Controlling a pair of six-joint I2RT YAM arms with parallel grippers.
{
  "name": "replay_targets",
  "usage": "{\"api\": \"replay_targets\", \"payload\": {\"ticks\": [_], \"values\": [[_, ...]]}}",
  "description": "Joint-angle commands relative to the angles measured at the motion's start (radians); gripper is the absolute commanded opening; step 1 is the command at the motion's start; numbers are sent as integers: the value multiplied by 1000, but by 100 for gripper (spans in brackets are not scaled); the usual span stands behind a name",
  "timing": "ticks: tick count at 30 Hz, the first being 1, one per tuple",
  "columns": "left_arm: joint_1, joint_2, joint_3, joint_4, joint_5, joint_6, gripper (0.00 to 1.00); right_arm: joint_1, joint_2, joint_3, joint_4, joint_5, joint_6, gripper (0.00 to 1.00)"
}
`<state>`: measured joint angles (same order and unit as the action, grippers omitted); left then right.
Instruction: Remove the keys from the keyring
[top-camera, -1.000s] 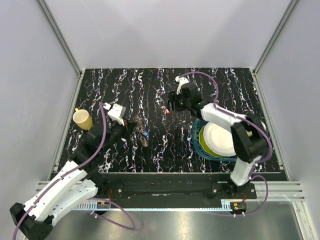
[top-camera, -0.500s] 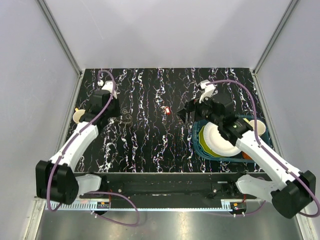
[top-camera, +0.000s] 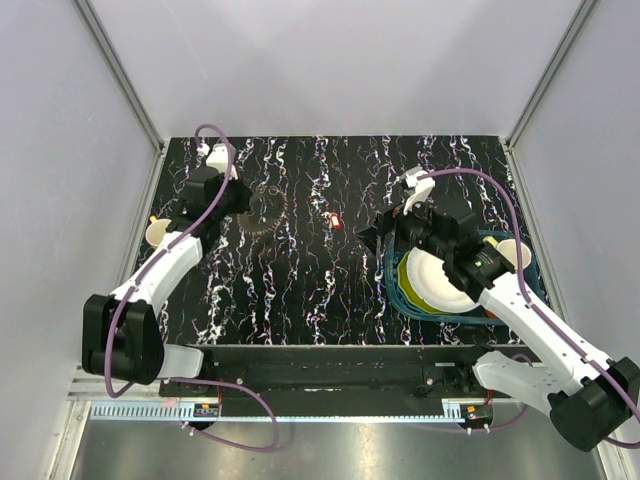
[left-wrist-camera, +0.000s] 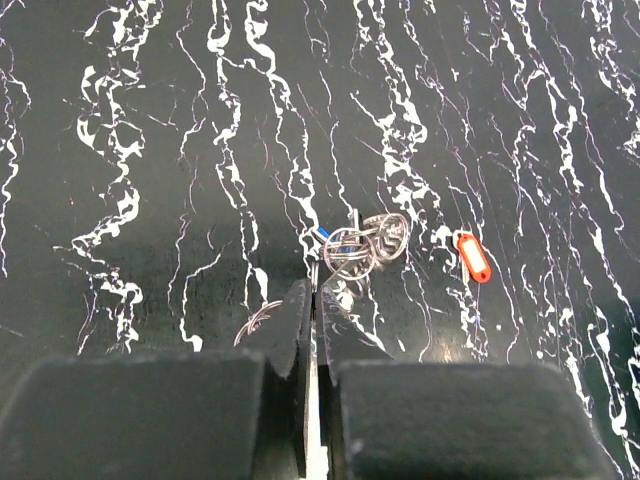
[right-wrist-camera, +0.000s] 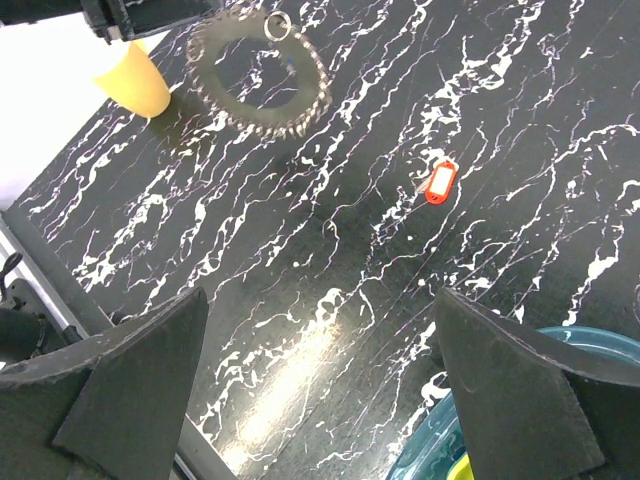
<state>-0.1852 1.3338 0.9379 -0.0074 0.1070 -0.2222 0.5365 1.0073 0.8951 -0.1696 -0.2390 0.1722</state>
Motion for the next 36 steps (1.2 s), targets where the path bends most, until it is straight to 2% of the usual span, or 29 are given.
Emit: {"api": "replay_targets", "payload": {"ticks": [1,5,10,15,24,25,27,30,31,33,34,36], "values": [[15,22,-42,147,19,-43,0,-1,1,1,35,-34,4,100],[15,-2,-157,185,-18,-124,0,-1,-3,-4,41,-33,4,100],[13,13,-172,146,-1,-175,0,-1,-9,-1,44,-34,4,100],[13,25,-235,150,8,-230,5,-1,-22,-12,42,-39,13,99],[13,71,-209,78,33,-249,14,-1,-58,-24,-1,-52,41,100],[13,55,-208,73,31,-250,22,-1,-64,-19,-10,-46,49,100],[13,36,-202,50,46,-249,30,-3,-73,-10,-45,-19,81,100],[13,-28,-185,21,127,-233,52,-3,-84,4,-99,44,153,100],[13,-66,-182,20,167,-224,66,-3,-84,14,-113,72,170,100],[13,-116,-186,21,299,-212,84,-1,-85,25,-152,96,219,100],[13,-171,-201,36,339,-215,99,-1,-85,40,-168,127,236,100],[13,-231,-241,56,440,-218,99,-1,-85,57,-202,151,277,100]]}}
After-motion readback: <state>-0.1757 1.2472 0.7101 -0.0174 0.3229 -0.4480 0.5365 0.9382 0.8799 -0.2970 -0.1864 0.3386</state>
